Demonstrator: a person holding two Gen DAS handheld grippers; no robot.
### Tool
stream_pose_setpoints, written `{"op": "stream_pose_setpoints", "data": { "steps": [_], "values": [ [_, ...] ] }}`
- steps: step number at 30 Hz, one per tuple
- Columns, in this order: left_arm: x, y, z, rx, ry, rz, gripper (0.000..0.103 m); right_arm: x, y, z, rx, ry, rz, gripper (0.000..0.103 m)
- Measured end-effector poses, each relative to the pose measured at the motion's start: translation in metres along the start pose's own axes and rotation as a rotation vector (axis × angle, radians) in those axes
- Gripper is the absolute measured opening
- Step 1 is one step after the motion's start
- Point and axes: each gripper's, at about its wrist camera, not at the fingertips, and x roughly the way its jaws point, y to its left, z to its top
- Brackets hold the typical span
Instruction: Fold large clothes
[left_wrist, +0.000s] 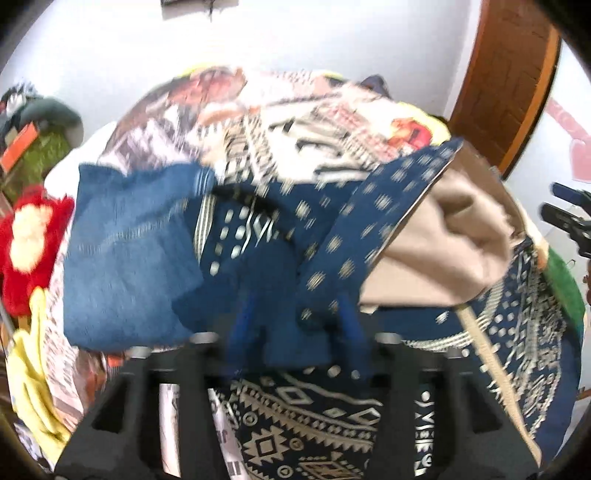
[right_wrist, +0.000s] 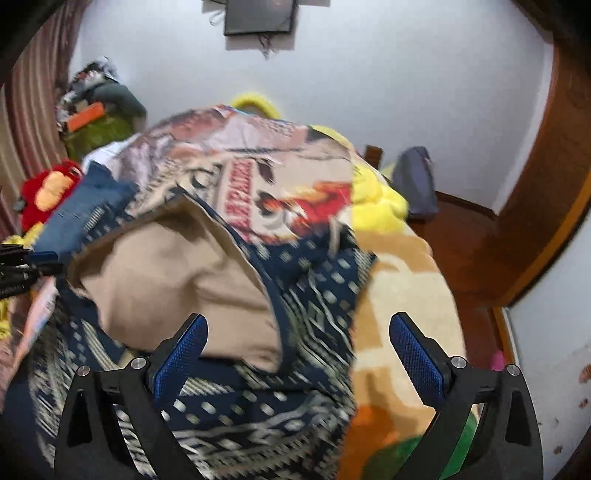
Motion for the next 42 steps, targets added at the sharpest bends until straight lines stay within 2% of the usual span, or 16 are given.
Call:
{"op": "stream_pose_setpoints", "data": {
  "steps": [3,6,8,10,11,13,14,15,16,17,18,22,31,35,42],
  "values": [
    [0.001,-0.014,0.016,0.028,-0.018,-0.028,0.066,0.011,0.009,0.015,0.006,-0.001,0.037,0.098],
    [0.012,-0.030,0.023,0.054,-0.014,-0.046,0.067,0.028,0.017,0.028,0.012,0.010,0.072,0.096],
    [0.026,-0.038,0.029,0.073,-0.003,-0.041,0.067,0.043,0.020,0.035,0.020,0.027,0.087,0.091],
    [0.043,-0.043,0.036,0.080,0.002,-0.033,0.067,0.063,0.023,0.042,0.030,0.060,0.108,0.078],
    [0.049,-0.045,0.040,0.076,0.006,-0.037,0.066,0.071,0.025,0.044,0.036,0.076,0.116,0.075],
    [0.058,-0.044,0.046,0.061,0.009,-0.054,0.059,0.087,0.029,0.048,0.051,0.101,0.138,0.056],
    [0.062,-0.044,0.050,0.051,0.012,-0.069,0.054,0.093,0.031,0.049,0.056,0.109,0.151,0.051],
    [0.063,-0.045,0.053,0.047,0.007,-0.077,0.046,0.099,0.033,0.050,0.065,0.115,0.166,0.034],
    [0.064,-0.045,0.056,0.045,-0.001,-0.079,0.041,0.102,0.035,0.051,0.071,0.118,0.182,0.024],
    [0.064,-0.046,0.058,0.046,-0.006,-0.077,0.029,0.102,0.036,0.051,0.080,0.110,0.199,0.022],
    [0.064,-0.047,0.060,0.047,-0.013,-0.074,0.017,0.101,0.037,0.051,0.084,0.097,0.215,0.016],
    [0.048,-0.050,0.059,0.060,-0.048,-0.074,0.010,0.081,0.044,0.049,0.067,0.045,0.238,0.009],
    [-0.028,-0.059,0.025,0.115,-0.103,-0.105,0.009,0.000,0.046,0.025,0.078,-0.020,0.301,0.009],
    [-0.049,-0.066,-0.001,0.142,-0.087,-0.113,0.010,-0.033,0.055,0.000,0.058,-0.013,0.316,0.009],
    [-0.057,-0.074,-0.057,0.139,0.009,-0.155,0.011,-0.065,0.070,-0.052,0.040,0.054,0.324,0.010]
  ]
}}
